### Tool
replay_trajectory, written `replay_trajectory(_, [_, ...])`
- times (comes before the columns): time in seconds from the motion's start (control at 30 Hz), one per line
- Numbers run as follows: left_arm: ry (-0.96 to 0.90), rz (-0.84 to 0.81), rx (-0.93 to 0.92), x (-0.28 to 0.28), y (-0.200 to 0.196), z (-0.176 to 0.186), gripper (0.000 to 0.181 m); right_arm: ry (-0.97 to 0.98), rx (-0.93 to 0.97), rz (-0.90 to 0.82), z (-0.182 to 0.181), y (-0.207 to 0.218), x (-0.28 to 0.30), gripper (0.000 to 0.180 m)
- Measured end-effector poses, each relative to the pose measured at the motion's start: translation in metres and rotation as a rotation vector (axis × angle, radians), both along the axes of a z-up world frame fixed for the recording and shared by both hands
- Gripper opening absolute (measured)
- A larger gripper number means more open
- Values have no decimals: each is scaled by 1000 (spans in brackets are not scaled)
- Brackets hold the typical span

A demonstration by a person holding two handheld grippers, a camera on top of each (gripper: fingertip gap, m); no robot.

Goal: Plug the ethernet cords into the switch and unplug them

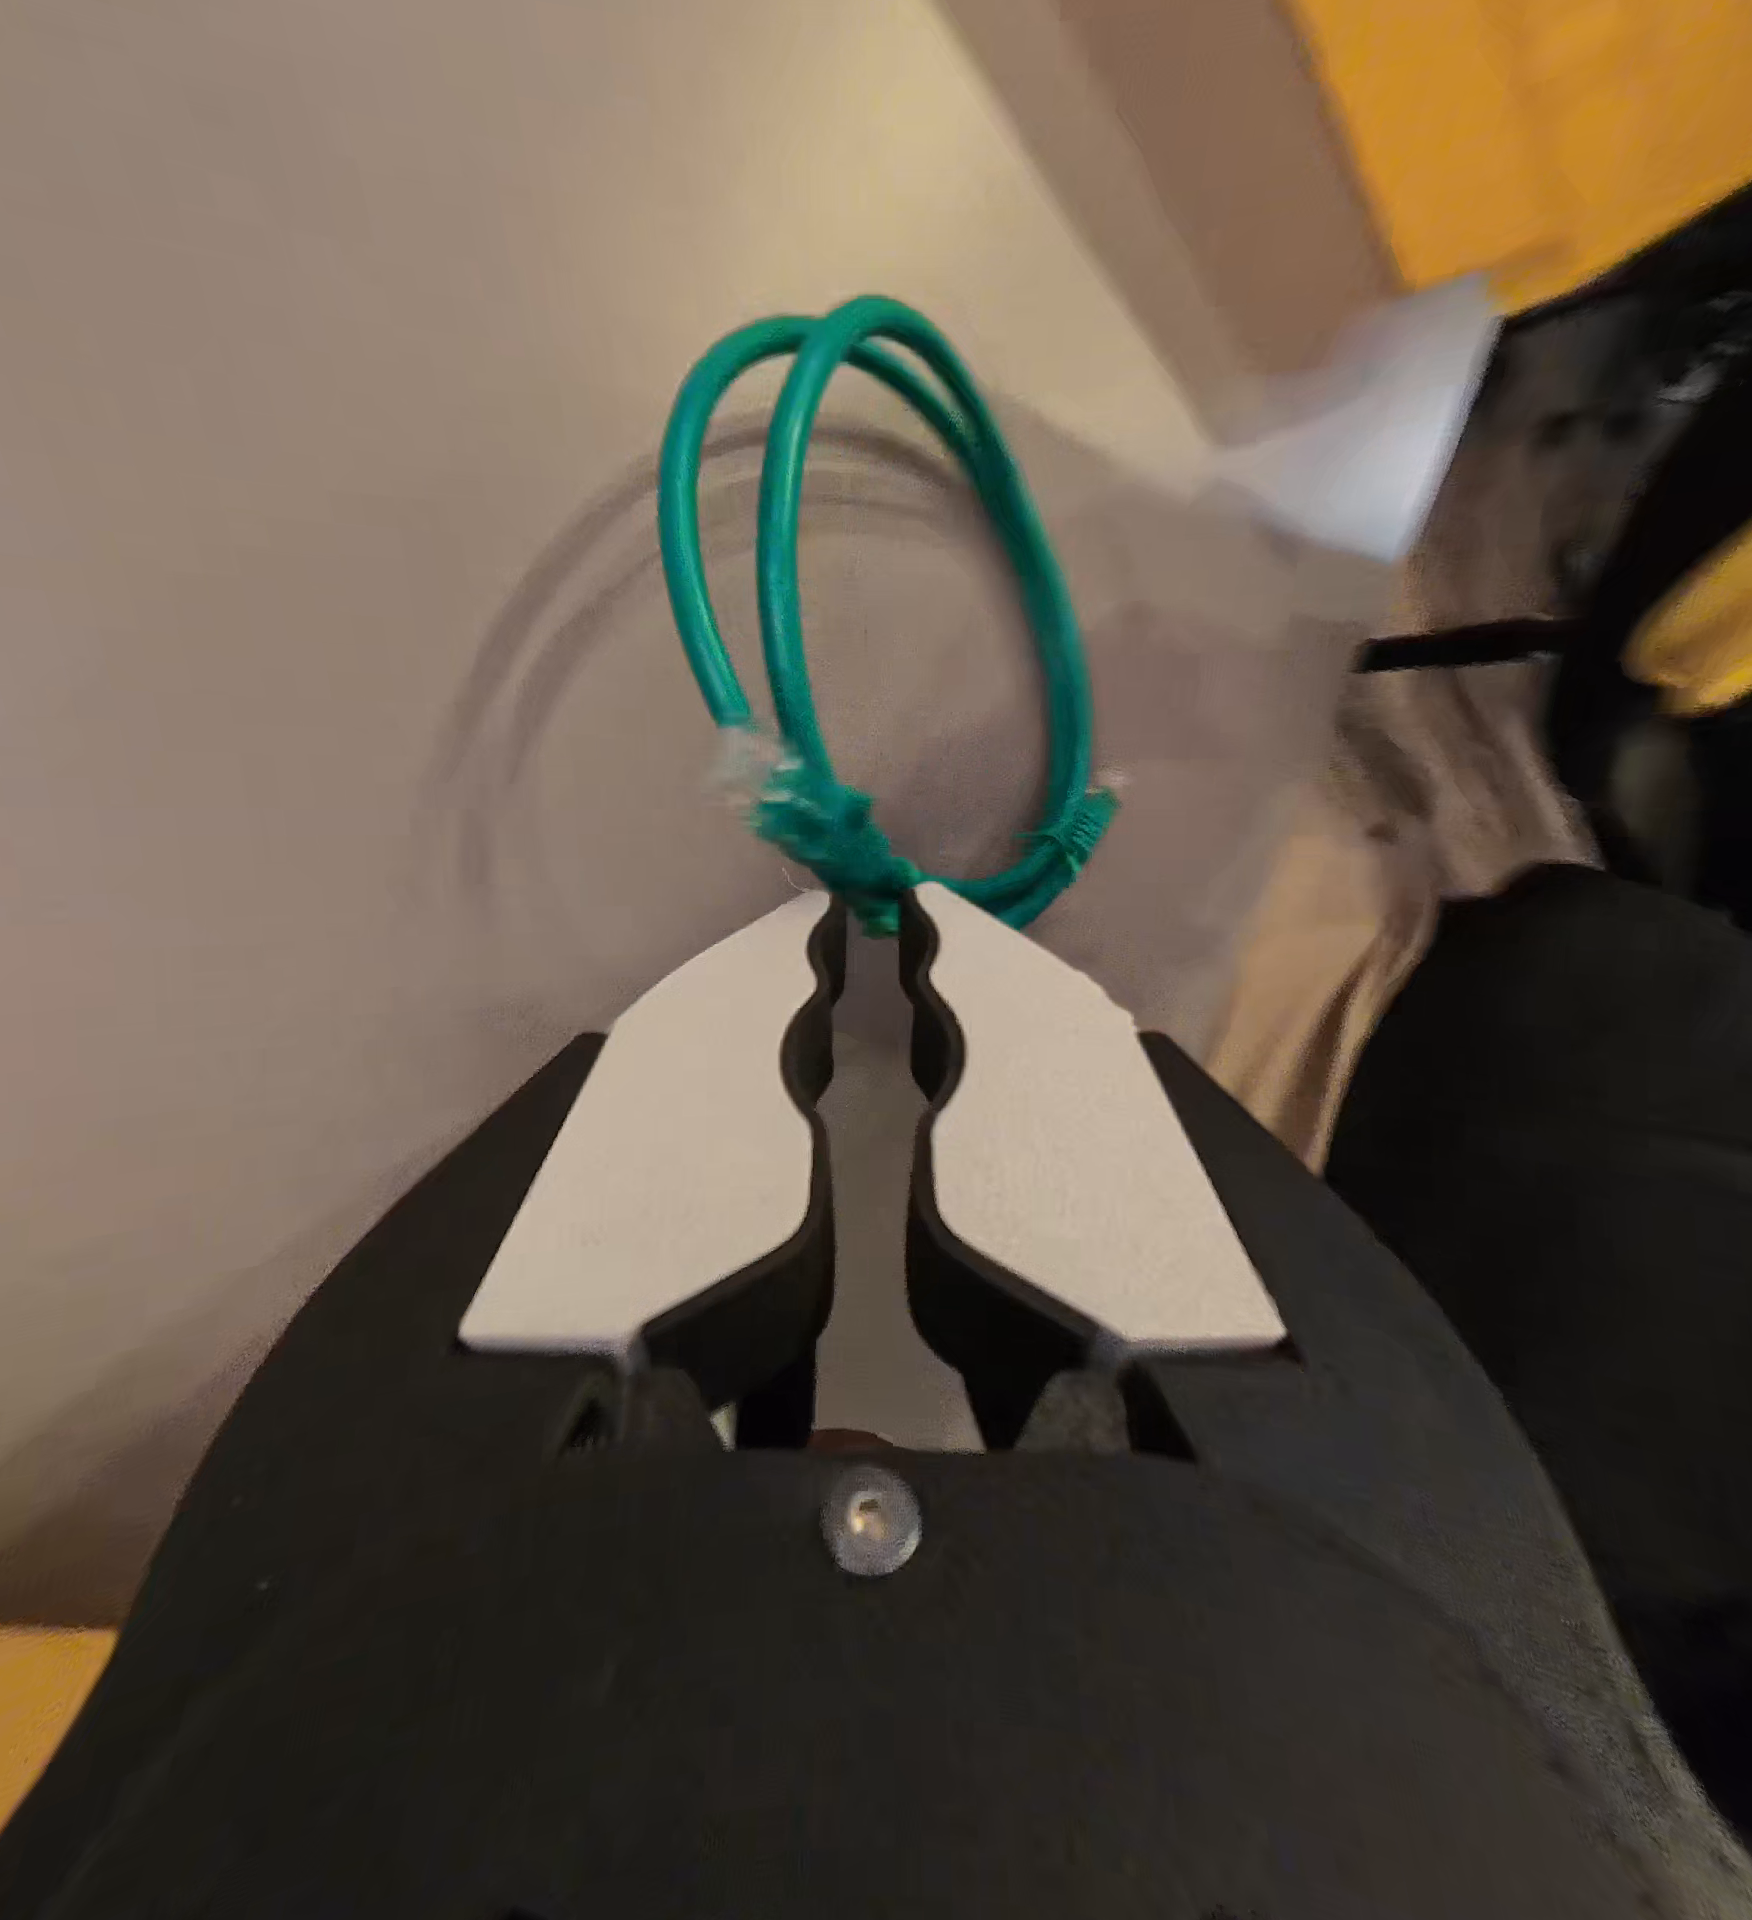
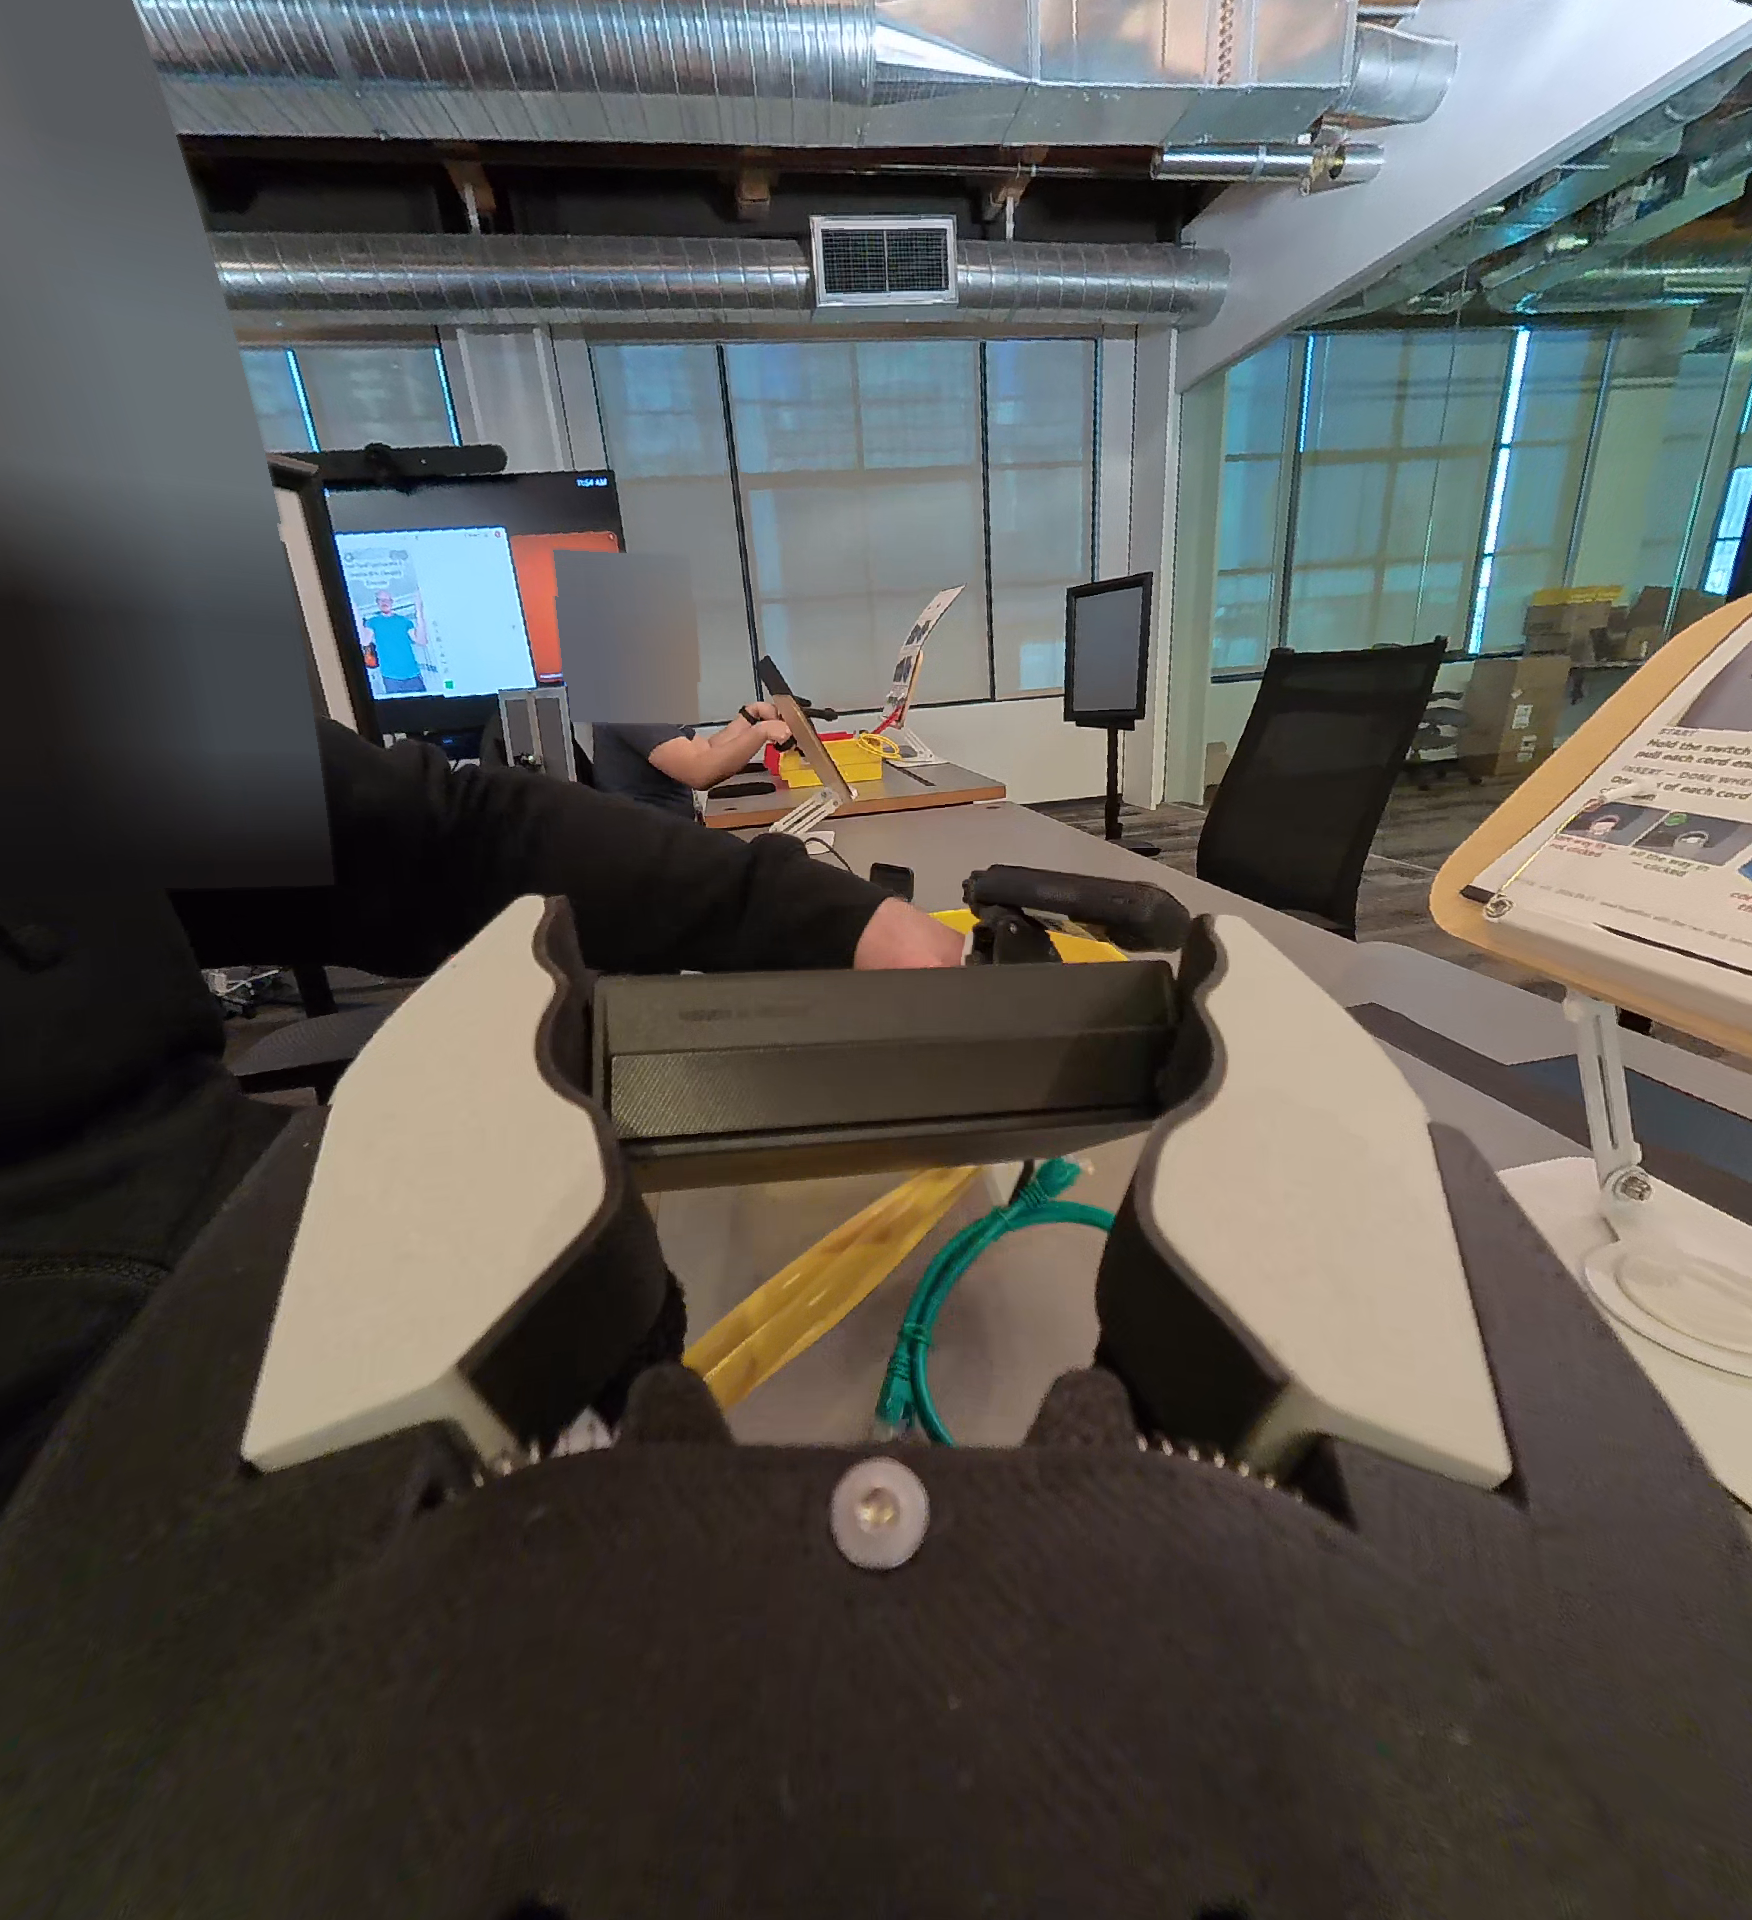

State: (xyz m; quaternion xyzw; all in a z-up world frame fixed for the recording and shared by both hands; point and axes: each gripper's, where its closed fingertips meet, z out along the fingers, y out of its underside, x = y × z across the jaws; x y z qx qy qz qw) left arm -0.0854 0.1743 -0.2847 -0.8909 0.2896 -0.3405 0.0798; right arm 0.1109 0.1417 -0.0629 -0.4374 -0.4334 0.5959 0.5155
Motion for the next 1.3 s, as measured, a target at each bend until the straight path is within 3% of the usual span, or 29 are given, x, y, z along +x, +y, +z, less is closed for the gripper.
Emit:
replay_trajectory(0.23, [269, 214, 167, -18, 21, -9, 24, 1, -2, 1, -2, 0, -1, 107])
replay_trajectory(0.33, [314, 355, 353, -20, 35, -15, 26, 8, -2, 4, -1, 0, -1, 107])
replay_trajectory(0.4, [272, 471, 377, -20, 42, -21, 33, 5, -1, 12, -1, -1, -3, 107])
replay_trajectory(0.57, [347, 511, 405, -21, 32, -48, 38, -8, 8, 2, -2, -3, -3, 107])
replay_trajectory(0.73, [252, 528, 432, -10, 41, -49, 23, -4, 1, 8, -3, -3, -5, 107])
replay_trajectory(0.87, [214, 475, 523, -7, 47, -30, 12, -19, 5, -3, -7, -1, -6, 107])
replay_trajectory(1.03, [90, 328, 620, 11, 34, 38, 10, -26, 6, 1, -15, 3, -10, 107])
replay_trajectory(1.2, [216, 3, 812, 26, -4, 104, 10, -20, 11, 27, -21, 2, -15, 107])
replay_trajectory(1.3, [235, -148, 830, 39, -26, 120, 10, 5, 8, 37, -19, 2, -16, 107])
